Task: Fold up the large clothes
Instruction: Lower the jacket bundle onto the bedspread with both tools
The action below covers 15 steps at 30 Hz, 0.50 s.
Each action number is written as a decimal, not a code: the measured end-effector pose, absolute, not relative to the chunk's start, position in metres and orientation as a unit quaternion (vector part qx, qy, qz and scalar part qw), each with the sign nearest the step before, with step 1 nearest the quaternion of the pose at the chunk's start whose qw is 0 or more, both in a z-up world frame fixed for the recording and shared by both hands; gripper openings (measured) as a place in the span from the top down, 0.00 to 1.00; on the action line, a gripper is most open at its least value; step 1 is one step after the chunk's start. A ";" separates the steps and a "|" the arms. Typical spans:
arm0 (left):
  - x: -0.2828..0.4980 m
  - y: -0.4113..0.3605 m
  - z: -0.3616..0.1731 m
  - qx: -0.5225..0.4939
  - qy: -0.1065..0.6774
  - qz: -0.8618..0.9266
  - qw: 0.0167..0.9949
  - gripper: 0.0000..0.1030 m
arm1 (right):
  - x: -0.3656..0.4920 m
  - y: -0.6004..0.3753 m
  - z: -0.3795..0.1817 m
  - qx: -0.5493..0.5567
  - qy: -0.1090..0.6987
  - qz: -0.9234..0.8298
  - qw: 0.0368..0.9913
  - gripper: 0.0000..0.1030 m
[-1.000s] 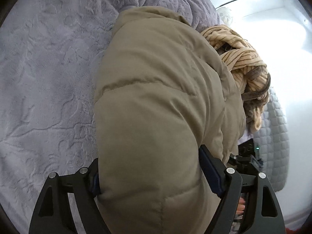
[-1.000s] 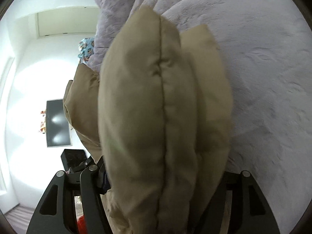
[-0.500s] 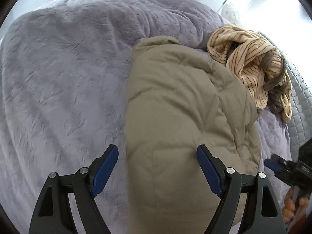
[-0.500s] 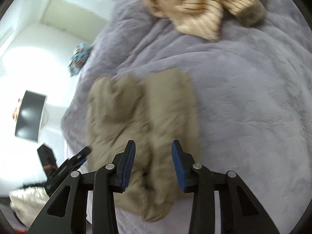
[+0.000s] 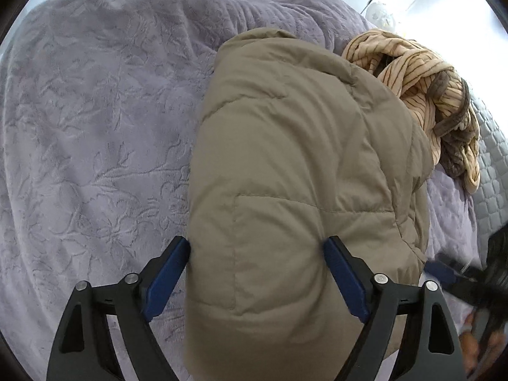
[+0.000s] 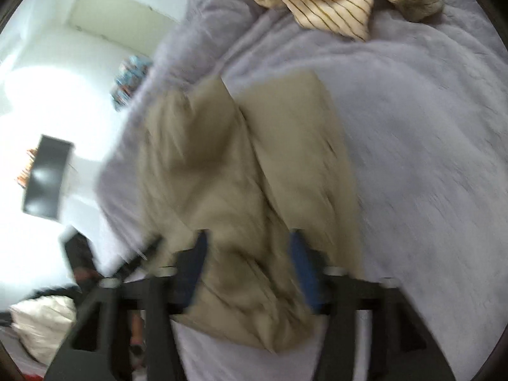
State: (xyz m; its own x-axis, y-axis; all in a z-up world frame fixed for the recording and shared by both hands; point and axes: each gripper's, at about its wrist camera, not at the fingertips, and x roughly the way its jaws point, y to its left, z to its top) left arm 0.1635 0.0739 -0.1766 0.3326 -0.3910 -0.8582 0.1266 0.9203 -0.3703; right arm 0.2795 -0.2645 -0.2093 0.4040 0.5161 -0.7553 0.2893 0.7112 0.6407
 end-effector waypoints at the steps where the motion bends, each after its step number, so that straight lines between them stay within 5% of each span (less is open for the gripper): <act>1: 0.164 0.075 -0.178 -0.125 0.558 -0.161 0.805 0.14 | 0.292 -0.270 -0.213 0.397 0.535 0.087 0.741 0.35; 6: 0.168 0.076 -0.177 -0.127 0.563 -0.164 0.800 0.14 | 0.342 -0.270 -0.244 0.463 0.531 0.112 0.701 0.35; 8: 0.171 0.075 -0.176 -0.127 0.565 -0.161 0.799 0.14 | 0.348 -0.264 -0.249 0.459 0.533 0.106 0.703 0.58; 9: 0.173 0.072 -0.175 -0.123 0.565 -0.160 0.800 0.14 | 0.354 -0.263 -0.253 0.437 0.544 0.089 0.710 0.83; 15: 0.177 0.043 -0.175 -0.089 0.569 -0.168 0.800 0.06 | 0.361 -0.269 -0.285 0.371 0.578 0.026 0.727 0.91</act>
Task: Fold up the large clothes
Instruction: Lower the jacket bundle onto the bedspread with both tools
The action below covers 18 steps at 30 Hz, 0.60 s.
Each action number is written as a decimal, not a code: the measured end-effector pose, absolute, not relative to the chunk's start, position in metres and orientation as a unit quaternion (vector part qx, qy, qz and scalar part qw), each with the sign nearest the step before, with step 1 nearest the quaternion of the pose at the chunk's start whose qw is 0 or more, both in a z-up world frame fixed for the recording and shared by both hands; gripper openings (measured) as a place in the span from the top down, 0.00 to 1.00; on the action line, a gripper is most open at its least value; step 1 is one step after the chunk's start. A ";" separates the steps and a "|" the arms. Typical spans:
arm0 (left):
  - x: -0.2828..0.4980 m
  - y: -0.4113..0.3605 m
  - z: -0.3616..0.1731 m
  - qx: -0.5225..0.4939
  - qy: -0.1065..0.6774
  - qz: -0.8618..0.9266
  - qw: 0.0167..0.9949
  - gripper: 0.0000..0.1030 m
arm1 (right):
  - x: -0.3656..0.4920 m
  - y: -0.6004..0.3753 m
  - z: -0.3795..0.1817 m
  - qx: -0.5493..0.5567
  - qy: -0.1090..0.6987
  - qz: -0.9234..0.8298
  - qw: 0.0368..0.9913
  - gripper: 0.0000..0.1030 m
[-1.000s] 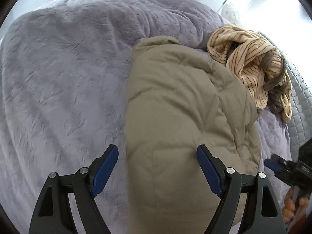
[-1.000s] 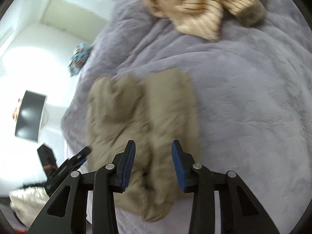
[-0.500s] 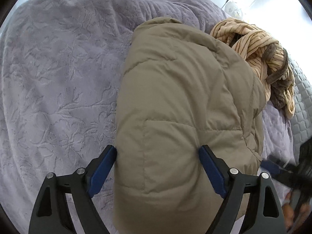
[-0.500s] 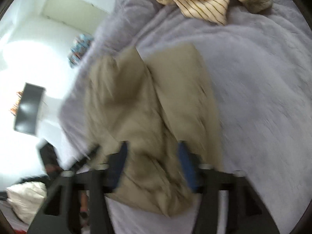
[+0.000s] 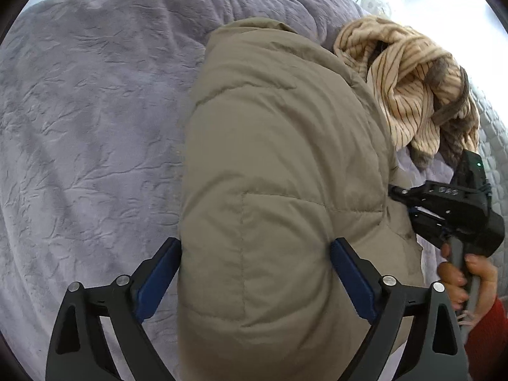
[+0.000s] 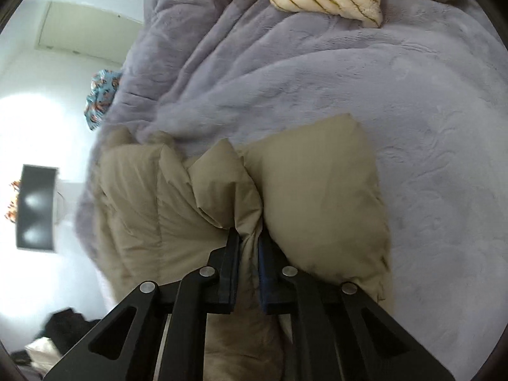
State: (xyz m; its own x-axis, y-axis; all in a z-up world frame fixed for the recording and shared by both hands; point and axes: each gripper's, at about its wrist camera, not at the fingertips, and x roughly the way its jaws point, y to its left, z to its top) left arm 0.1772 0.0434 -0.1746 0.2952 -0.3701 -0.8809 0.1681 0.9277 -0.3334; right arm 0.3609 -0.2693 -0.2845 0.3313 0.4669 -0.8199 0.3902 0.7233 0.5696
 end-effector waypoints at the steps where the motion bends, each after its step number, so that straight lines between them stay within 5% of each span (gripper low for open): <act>1: 0.177 0.040 -0.174 -0.083 0.569 -0.169 0.800 0.05 | 0.361 -0.269 -0.287 0.368 0.578 0.027 0.728 0.91; 9: 0.177 0.042 -0.174 -0.075 0.584 -0.152 0.794 0.05 | 0.356 -0.263 -0.269 0.355 0.588 0.008 0.727 0.88; 18: 0.173 0.044 -0.166 -0.058 0.586 -0.138 0.796 0.05 | 0.278 -0.220 -0.195 0.209 0.588 0.014 0.781 0.87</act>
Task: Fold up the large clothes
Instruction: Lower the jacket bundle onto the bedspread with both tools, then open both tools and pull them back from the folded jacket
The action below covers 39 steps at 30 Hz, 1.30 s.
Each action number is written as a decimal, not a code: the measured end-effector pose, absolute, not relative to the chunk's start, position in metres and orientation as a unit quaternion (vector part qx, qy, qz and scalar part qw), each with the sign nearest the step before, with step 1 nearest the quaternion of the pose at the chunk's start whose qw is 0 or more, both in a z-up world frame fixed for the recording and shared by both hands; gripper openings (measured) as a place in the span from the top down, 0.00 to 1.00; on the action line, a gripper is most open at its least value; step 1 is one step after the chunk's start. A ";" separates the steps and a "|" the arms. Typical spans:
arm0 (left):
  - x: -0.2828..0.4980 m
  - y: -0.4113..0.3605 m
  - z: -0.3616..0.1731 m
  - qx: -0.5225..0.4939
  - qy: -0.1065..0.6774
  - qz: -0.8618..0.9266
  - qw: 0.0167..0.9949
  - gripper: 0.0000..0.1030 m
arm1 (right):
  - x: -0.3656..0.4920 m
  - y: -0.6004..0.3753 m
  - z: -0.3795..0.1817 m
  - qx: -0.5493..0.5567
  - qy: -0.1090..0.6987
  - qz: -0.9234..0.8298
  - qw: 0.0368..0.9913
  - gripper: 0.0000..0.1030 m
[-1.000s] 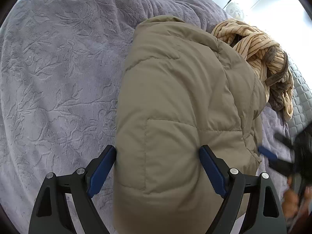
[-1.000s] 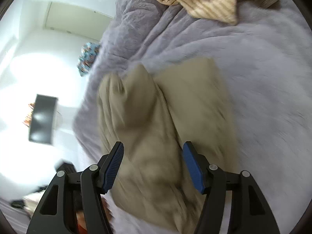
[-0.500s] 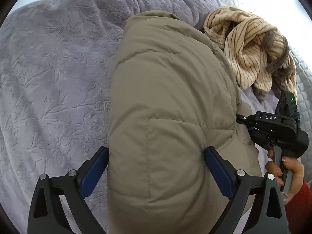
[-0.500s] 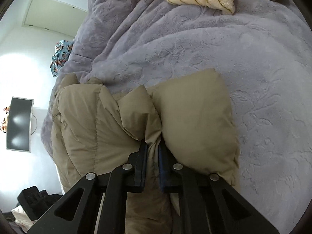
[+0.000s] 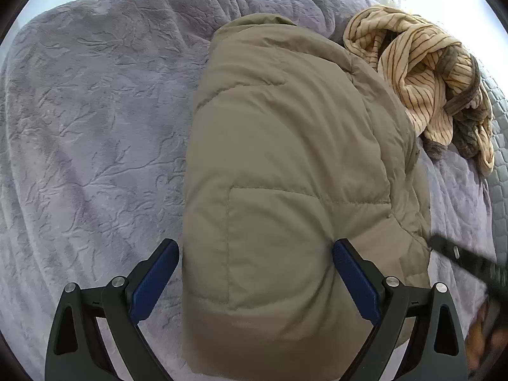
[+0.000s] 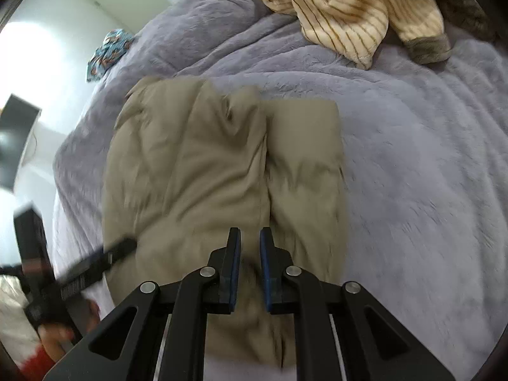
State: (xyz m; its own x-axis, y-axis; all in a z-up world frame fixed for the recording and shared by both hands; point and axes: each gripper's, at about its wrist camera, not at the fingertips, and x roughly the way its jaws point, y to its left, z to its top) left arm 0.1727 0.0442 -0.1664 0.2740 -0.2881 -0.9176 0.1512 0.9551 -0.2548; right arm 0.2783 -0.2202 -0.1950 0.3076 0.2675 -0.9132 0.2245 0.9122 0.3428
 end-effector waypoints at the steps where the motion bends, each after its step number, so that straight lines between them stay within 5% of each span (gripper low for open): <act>1: 0.172 0.044 -0.166 -0.057 0.587 -0.137 0.796 0.05 | 0.271 -0.217 -0.192 0.205 0.588 0.014 0.783 0.87; 39: 0.081 0.080 -0.130 0.011 0.630 -0.127 0.766 0.05 | 0.181 -0.204 -0.179 0.231 0.659 -0.013 0.716 0.86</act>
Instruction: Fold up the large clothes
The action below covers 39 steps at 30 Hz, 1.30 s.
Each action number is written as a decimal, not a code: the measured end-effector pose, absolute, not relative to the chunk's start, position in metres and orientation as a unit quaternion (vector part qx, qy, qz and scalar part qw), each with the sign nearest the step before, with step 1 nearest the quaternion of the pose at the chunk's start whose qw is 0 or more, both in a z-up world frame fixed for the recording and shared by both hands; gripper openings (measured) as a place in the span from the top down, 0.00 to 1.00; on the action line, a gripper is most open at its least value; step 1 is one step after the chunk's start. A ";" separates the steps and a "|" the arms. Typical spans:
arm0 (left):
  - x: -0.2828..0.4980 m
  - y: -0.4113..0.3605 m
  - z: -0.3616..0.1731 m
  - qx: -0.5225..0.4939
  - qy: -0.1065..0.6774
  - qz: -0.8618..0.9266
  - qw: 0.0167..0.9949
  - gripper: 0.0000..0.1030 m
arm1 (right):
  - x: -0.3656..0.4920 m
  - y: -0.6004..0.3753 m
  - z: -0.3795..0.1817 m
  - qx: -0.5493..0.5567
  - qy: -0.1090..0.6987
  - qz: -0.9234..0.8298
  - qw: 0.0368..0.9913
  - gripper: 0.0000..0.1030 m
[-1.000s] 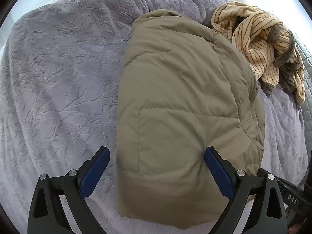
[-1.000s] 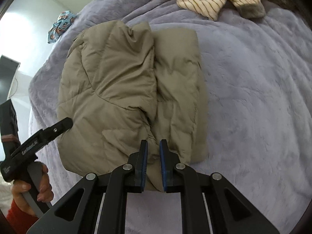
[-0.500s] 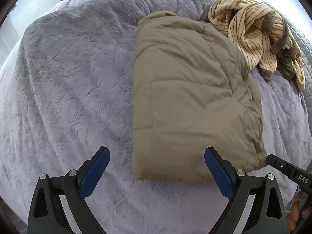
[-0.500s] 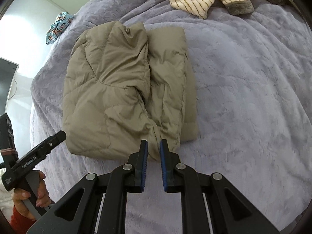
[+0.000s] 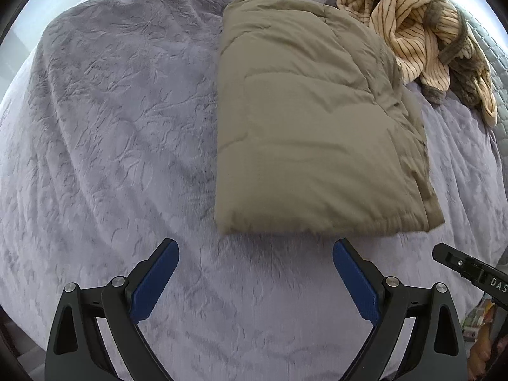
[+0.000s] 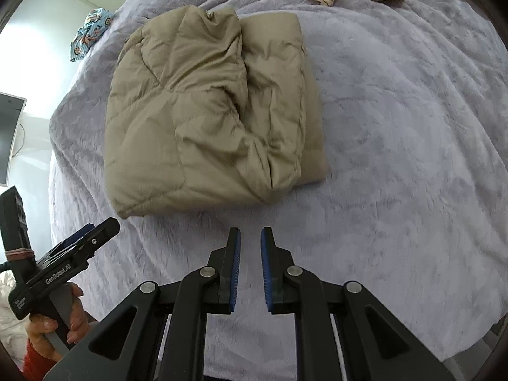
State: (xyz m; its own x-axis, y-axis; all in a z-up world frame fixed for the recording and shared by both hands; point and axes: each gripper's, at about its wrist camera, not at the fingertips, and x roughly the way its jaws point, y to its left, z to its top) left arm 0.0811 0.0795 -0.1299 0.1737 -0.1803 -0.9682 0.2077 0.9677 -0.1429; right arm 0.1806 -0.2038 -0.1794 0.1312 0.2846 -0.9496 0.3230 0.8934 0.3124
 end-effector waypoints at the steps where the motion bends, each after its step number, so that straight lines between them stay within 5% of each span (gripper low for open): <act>1: 0.078 0.081 -0.128 0.010 0.631 -0.126 0.765 0.05 | 0.179 -0.203 -0.178 0.231 0.660 -0.014 0.715 0.86; 26: 0.039 0.102 -0.083 0.003 0.604 -0.089 0.792 0.01 | 0.153 -0.197 -0.146 0.223 0.648 -0.023 0.728 0.84; 30: 0.035 0.104 -0.074 0.021 0.591 -0.071 0.803 0.01 | 0.154 -0.196 -0.140 0.218 0.642 -0.022 0.735 0.49; 33: 0.035 0.104 -0.065 0.038 0.575 -0.052 0.816 0.01 | 0.157 -0.194 -0.132 0.209 0.635 -0.019 0.743 0.47; 39: 0.038 0.109 -0.044 0.008 0.561 -0.054 0.826 0.01 | 0.169 -0.191 -0.103 0.184 0.601 -0.024 0.777 0.21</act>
